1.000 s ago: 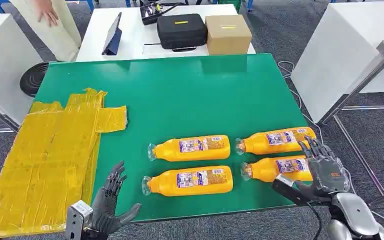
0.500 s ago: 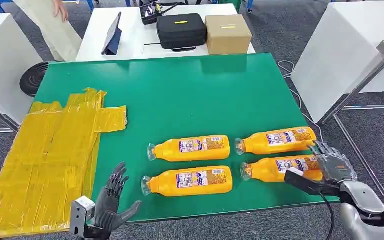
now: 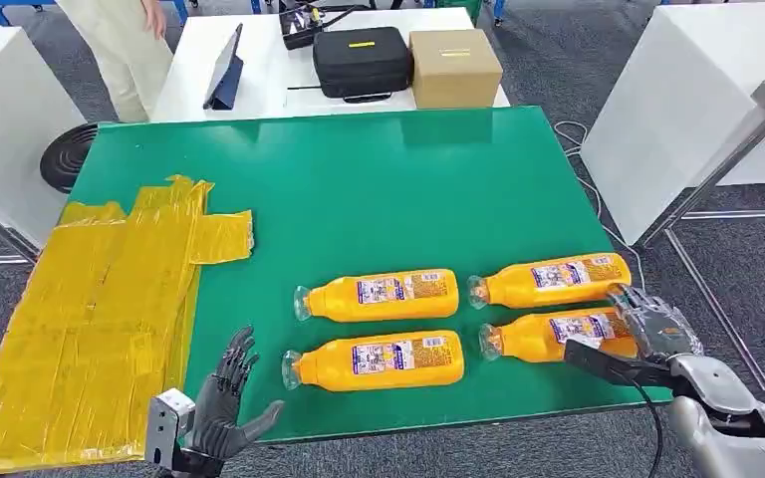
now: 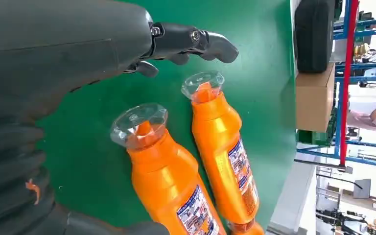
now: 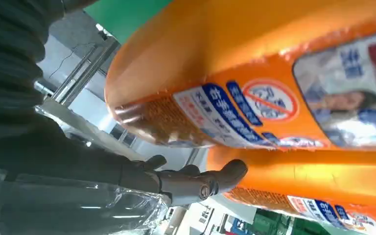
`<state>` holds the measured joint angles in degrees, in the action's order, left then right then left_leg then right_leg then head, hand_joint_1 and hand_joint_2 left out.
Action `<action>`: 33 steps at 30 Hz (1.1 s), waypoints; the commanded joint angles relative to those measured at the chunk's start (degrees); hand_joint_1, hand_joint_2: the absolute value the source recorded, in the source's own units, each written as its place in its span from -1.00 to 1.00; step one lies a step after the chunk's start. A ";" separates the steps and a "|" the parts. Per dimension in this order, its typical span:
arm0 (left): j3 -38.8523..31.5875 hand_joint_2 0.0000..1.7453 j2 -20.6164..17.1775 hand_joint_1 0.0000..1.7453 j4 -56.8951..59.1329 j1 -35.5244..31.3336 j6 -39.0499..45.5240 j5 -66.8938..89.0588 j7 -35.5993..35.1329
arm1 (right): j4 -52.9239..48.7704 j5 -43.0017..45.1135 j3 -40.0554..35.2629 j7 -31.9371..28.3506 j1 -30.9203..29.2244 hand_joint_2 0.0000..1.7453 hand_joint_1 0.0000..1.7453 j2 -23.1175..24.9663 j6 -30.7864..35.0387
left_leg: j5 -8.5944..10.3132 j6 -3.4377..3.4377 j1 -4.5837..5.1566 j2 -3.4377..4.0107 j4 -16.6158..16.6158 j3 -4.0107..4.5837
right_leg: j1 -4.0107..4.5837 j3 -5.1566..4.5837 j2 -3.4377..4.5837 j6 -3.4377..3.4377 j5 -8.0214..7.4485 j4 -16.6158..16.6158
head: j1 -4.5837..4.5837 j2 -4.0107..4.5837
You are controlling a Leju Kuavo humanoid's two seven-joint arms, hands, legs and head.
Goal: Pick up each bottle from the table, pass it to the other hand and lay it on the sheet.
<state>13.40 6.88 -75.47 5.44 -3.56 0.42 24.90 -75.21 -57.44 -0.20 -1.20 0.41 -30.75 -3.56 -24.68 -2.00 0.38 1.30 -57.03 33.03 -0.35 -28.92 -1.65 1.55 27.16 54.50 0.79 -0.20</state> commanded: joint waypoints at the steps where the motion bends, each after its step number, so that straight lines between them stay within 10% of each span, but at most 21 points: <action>1: 2.15 1.00 -2.72 -1.00 3.71 -1.23 1.48 -1.65 0.54 | 11.91 -0.88 -10.27 -1.10 -10.01 1.00 -1.00 3.76 1.66 | -0.05 0.16 -0.04 0.24 0.15 -0.33 | 0.01 0.23 0.48 -0.06 -0.08 -0.18 | 0.00 0.02; 16: 1.57 1.00 -0.30 -1.00 8.68 -5.06 1.57 -2.34 -0.50 | 15.16 -1.54 -19.09 -0.35 -10.32 1.00 -1.00 9.78 -3.38 | 0.05 0.16 -0.27 -0.03 0.18 -0.60 | 0.20 0.53 0.24 -0.06 -0.05 -0.23 | 0.02 0.02; 30: 1.23 1.00 1.93 -1.00 14.74 -9.50 -1.82 -1.06 -1.33 | 13.71 5.48 -20.04 -1.89 -4.39 1.00 -1.00 3.93 -13.68 | -0.08 0.33 -0.42 -0.42 0.22 -1.31 | 0.23 0.74 -0.05 -0.09 0.02 -0.43 | 0.04 0.00; 31: 1.11 1.00 2.08 -1.00 15.33 -9.98 -1.93 -0.95 -1.31 | 13.70 6.55 -20.41 -2.04 -3.86 1.00 0.30 3.09 -14.16 | -0.11 0.31 -0.43 -0.39 0.18 -1.35 | 0.24 0.80 -0.05 -0.08 0.04 -0.39 | 0.02 0.02; 32: 1.05 1.00 2.14 -1.00 15.84 -10.35 -1.96 -0.91 -1.30 | 13.90 7.19 -20.60 -2.08 -3.56 1.00 0.96 2.66 -14.30 | -0.15 0.28 -0.43 -0.31 0.11 -1.38 | 0.24 0.82 -0.04 -0.07 0.07 -0.33 | 0.02 0.00; 33: 1.05 1.00 2.11 -1.00 15.93 -10.48 -2.00 -0.92 -1.29 | 14.06 7.22 -20.62 -2.11 -3.20 1.00 1.00 2.37 -14.25 | -0.09 0.29 -0.42 -0.47 0.18 -1.32 | 0.24 0.81 -0.13 -0.07 0.04 -0.40 | 0.02 0.02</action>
<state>14.32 8.66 -66.49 -1.33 -4.85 -0.76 23.65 -65.37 -53.33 -16.46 -2.95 -10.97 -26.27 -13.57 -24.93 -1.82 0.01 1.49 -57.03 31.67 -0.16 -28.31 -1.35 1.49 27.23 54.37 0.81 -0.17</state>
